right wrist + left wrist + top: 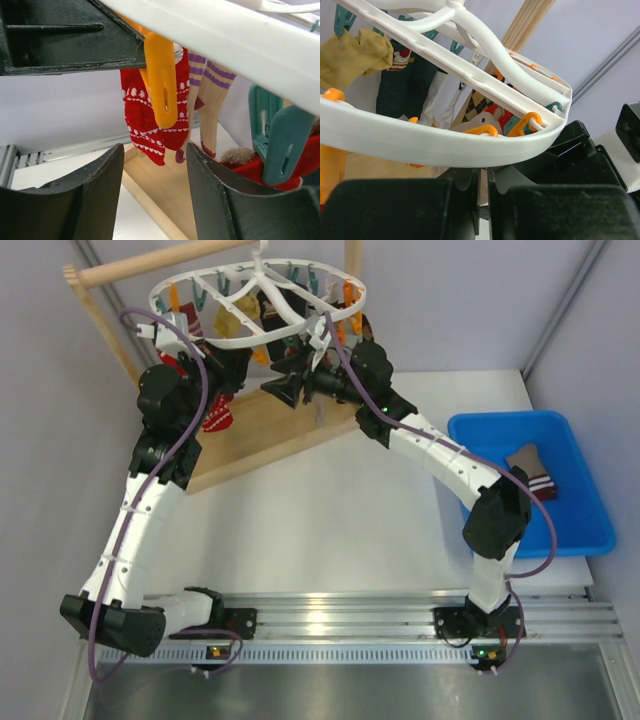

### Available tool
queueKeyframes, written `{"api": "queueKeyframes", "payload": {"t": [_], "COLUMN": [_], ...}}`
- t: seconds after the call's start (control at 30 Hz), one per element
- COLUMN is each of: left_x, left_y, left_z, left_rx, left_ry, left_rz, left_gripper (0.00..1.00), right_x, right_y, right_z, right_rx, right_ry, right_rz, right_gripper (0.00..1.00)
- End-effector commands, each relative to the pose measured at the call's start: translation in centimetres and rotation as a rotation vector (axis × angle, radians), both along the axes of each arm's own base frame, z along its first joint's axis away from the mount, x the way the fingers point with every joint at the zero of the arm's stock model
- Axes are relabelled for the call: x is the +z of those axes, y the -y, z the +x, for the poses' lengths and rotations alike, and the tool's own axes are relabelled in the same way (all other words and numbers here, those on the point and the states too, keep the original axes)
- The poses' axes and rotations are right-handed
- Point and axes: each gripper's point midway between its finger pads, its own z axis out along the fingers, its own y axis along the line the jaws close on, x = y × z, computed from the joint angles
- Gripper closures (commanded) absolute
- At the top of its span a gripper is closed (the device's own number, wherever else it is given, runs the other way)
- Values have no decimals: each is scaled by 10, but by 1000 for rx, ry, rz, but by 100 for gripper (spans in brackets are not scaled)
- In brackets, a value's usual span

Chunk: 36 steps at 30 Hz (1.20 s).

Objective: Clip the socks to the hanger
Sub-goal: Open the clamp at the hanger.

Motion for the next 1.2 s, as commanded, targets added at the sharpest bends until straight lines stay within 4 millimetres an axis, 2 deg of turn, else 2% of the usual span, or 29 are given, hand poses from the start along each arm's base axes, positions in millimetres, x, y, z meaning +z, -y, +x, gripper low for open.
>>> {"api": "queueKeyframes", "payload": {"t": [0.0,0.33,0.5,0.67,0.77,0.8,0.83,0.87,0.9,0.97,1.0,1.17], "left_x": [25,20,19,22,23,23,23,23,24,27,26,29], "left_y": [8,11,14,16,17,18,18,18,17,15,15,16], "left_z": [-17,-18,-20,-22,-25,-25,-26,-26,-27,-30,-31,-34], "left_rx": [-67,-85,-102,-117,-128,-133,-135,-137,-130,-125,-122,-132], "left_ry": [94,88,86,92,92,90,89,84,86,93,91,96], "left_rz": [22,56,56,53,49,49,47,37,32,16,11,-20], "left_gripper": [100,100,100,100,100,100,100,98,89,79,70,54], "right_x": [61,74,62,55,58,59,62,63,65,68,69,70], "right_y": [4,1,-8,-12,-11,-11,-10,-9,-9,-8,-7,-4], "right_z": [-8,-15,-22,-20,-18,-17,-17,-15,-15,-15,-14,-9], "right_rx": [-18,-14,10,-15,-38,-45,-52,-65,-70,-86,-91,-151], "right_ry": [142,204,242,291,296,293,286,284,285,282,281,261], "right_rz": [116,111,55,14,23,30,40,45,49,57,59,66], "right_gripper": [47,50,52,55,72,85,90,94,100,100,100,100]}}
